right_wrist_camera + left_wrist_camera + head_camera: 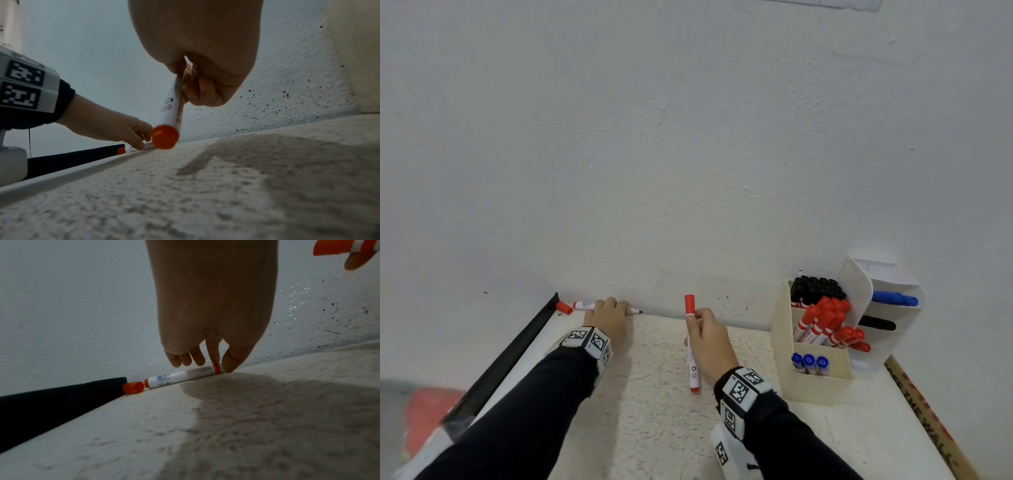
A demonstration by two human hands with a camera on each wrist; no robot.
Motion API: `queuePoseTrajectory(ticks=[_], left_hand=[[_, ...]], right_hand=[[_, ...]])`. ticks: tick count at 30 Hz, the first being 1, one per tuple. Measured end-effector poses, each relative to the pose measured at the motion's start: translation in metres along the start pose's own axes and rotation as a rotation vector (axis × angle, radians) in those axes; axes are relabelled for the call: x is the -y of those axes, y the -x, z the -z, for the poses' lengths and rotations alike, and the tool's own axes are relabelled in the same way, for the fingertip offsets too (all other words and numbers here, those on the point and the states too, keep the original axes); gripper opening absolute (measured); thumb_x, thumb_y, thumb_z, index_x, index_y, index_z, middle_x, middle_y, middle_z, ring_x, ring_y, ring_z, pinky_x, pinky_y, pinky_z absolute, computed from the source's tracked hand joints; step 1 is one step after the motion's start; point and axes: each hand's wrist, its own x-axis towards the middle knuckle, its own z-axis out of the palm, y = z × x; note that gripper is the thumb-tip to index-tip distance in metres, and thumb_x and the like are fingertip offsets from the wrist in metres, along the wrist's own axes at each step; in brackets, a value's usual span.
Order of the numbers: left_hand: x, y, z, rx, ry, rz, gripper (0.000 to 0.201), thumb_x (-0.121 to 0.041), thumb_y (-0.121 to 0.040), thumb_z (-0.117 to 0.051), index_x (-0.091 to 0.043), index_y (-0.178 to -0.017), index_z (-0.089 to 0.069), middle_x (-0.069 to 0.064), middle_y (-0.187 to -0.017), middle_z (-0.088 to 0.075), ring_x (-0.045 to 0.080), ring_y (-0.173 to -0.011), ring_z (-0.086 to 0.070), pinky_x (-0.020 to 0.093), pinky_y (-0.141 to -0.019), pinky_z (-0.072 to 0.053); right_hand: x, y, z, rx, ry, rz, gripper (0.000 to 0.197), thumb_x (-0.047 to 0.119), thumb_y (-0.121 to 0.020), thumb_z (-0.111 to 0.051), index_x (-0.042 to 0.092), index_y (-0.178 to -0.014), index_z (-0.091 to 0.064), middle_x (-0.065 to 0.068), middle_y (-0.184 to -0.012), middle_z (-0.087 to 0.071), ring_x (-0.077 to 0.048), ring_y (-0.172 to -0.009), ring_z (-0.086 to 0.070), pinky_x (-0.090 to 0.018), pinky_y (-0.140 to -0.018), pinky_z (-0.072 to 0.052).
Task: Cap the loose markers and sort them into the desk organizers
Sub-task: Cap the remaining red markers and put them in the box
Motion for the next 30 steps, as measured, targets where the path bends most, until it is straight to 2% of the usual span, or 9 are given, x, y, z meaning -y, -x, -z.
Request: queuePoseTrajectory(ticks=[4, 8, 14, 18, 22, 24, 27, 28, 30], left_hand=[[0.006, -0.002, -0.001, 0.036, 0.060, -0.071, 0.029, -0.019, -0.093, -0.042, -0.017, -0.121, -0.050, 0.005, -0.129, -0.045, 0.023, -0.122, -0.041, 0.033, -0.102, -0.033], [0.003, 0.004, 0.003, 0.136, 0.149, -0.075, 0.028, -0.023, -0.093, -0.047, -0.019, -0.120, -0.043, 0.004, -0.126, -0.050, 0.024, -0.113, -0.051, 0.035, -0.098, -0.038], [-0.015, 0.021, 0.001, 0.067, 0.165, -0.102, 0.025, -0.027, -0.092, -0.046, -0.026, -0.116, -0.053, -0.003, -0.122, -0.051, 0.018, -0.109, -0.054, 0.033, -0.092, -0.043], [-0.028, 0.032, 0.009, 0.069, 0.242, -0.113, 0.030, -0.023, -0.092, -0.047, -0.023, -0.122, -0.049, -0.002, -0.124, -0.049, 0.018, -0.112, -0.053, 0.034, -0.091, -0.044], [-0.037, 0.046, 0.016, 0.044, 0.344, -0.094, 0.028, -0.017, -0.094, -0.043, -0.013, -0.121, -0.050, 0.009, -0.120, -0.056, 0.024, -0.107, -0.056, 0.032, -0.087, -0.044], [-0.039, 0.057, 0.018, 0.037, 0.386, -0.061, 0.029, -0.018, -0.094, -0.044, -0.011, -0.122, -0.049, 0.012, -0.118, -0.059, 0.026, -0.104, -0.058, 0.030, -0.084, -0.045], [-0.040, 0.071, 0.018, 0.046, 0.396, -0.045, 0.030, -0.020, -0.094, -0.043, -0.010, -0.123, -0.047, 0.013, -0.116, -0.060, 0.026, -0.102, -0.059, 0.029, -0.081, -0.046], [-0.041, 0.076, 0.018, 0.051, 0.396, -0.043, 0.031, -0.021, -0.095, -0.043, -0.010, -0.123, -0.047, 0.013, -0.116, -0.060, 0.025, -0.102, -0.059, 0.028, -0.081, -0.045], [-0.041, 0.083, 0.019, 0.049, 0.401, -0.039, 0.032, -0.021, -0.095, -0.043, -0.009, -0.124, -0.046, 0.013, -0.117, -0.059, 0.025, -0.103, -0.059, 0.028, -0.082, -0.046]], right_hand=[[0.002, 0.001, 0.001, -0.007, -0.022, 0.007, 0.026, 0.035, -0.098, -0.034, 0.016, -0.109, -0.048, 0.005, -0.073, -0.055, -0.011, -0.068, -0.056, -0.023, -0.061, -0.044], [0.006, 0.006, 0.005, -0.053, -0.050, 0.063, 0.019, 0.034, -0.096, -0.041, 0.016, -0.100, -0.044, 0.006, -0.065, -0.045, -0.009, -0.055, -0.041, -0.026, -0.054, -0.038], [0.027, 0.013, 0.028, -0.198, 0.012, 0.166, 0.023, 0.016, -0.095, -0.041, 0.016, -0.116, -0.032, 0.002, -0.066, -0.047, -0.006, -0.048, -0.044, -0.015, -0.041, -0.036], [0.045, 0.014, 0.055, -0.345, 0.082, 0.222, 0.033, 0.011, -0.094, -0.039, 0.017, -0.125, -0.028, -0.007, -0.075, -0.053, -0.021, -0.061, -0.054, -0.033, -0.052, -0.043], [0.055, 0.012, 0.099, -0.410, 0.143, 0.215, 0.029, 0.012, -0.095, -0.040, 0.015, -0.124, -0.034, -0.010, -0.086, -0.054, -0.028, -0.075, -0.057, -0.040, -0.066, -0.049], [0.054, 0.013, 0.125, -0.439, 0.173, 0.183, 0.028, 0.012, -0.096, -0.040, 0.014, -0.123, -0.034, -0.013, -0.088, -0.057, -0.027, -0.075, -0.057, -0.038, -0.067, -0.049], [0.046, 0.020, 0.159, -0.479, 0.280, 0.078, 0.027, 0.006, -0.095, -0.040, 0.017, -0.120, -0.035, -0.004, -0.085, -0.055, -0.012, -0.062, -0.051, -0.021, -0.055, -0.040], [0.043, 0.023, 0.168, -0.512, 0.310, 0.055, 0.029, 0.003, -0.093, -0.040, 0.018, -0.118, -0.037, -0.002, -0.085, -0.054, -0.012, -0.063, -0.051, -0.020, -0.054, -0.040], [0.036, 0.028, 0.181, -0.524, 0.309, 0.022, 0.029, -0.002, -0.091, -0.037, 0.017, -0.114, -0.036, -0.007, -0.088, -0.055, -0.022, -0.076, -0.057, -0.031, -0.064, -0.049]])
